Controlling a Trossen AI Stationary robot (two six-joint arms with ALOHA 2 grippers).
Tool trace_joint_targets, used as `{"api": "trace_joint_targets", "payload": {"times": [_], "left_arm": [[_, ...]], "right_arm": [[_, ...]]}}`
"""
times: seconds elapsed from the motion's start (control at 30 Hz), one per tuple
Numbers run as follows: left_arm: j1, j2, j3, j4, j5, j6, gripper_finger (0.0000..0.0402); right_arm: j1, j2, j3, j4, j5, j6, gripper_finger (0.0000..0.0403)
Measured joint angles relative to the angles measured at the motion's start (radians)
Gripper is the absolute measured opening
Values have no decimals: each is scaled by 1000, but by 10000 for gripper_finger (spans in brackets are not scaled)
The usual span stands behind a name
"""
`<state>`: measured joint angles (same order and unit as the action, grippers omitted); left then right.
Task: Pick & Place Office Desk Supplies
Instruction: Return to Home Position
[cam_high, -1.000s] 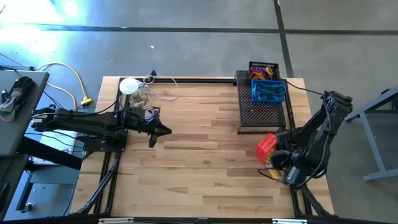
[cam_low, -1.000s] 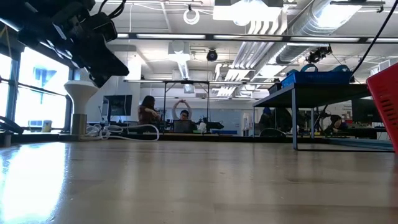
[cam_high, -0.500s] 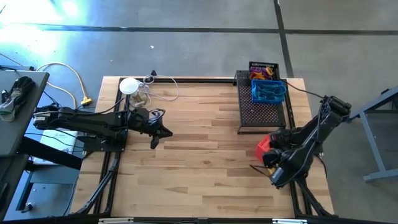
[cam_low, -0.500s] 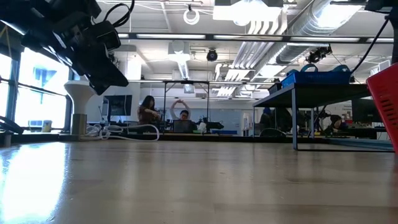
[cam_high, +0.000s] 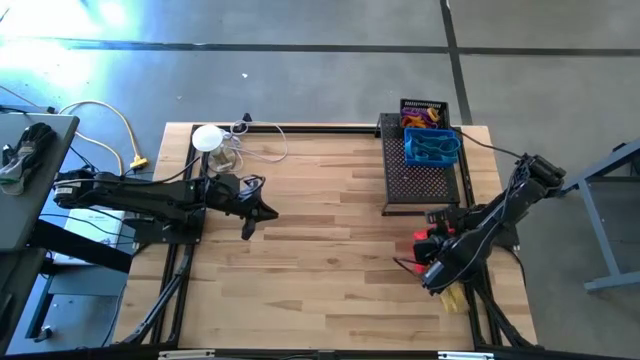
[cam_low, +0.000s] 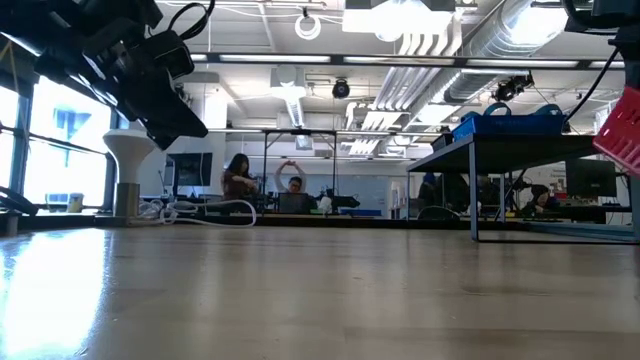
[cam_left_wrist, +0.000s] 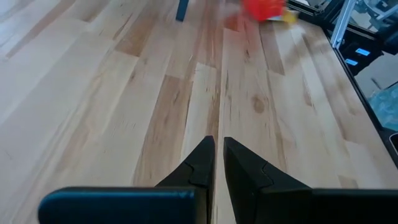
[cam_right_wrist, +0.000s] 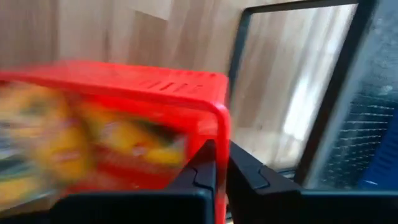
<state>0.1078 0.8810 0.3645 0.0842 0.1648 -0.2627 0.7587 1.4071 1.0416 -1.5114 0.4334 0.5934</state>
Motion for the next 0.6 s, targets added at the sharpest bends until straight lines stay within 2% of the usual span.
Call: {"api": "trace_joint_targets", "payload": {"times": [0.37,0.6], "left_arm": [[0,0,0,0,-1,51,29],[0,0,0,0,-3,73,29]], "right_arm": [[-22,-1,2,0,-33,10,4],[-86,-7,105,-5,-80,-36,3]]}}
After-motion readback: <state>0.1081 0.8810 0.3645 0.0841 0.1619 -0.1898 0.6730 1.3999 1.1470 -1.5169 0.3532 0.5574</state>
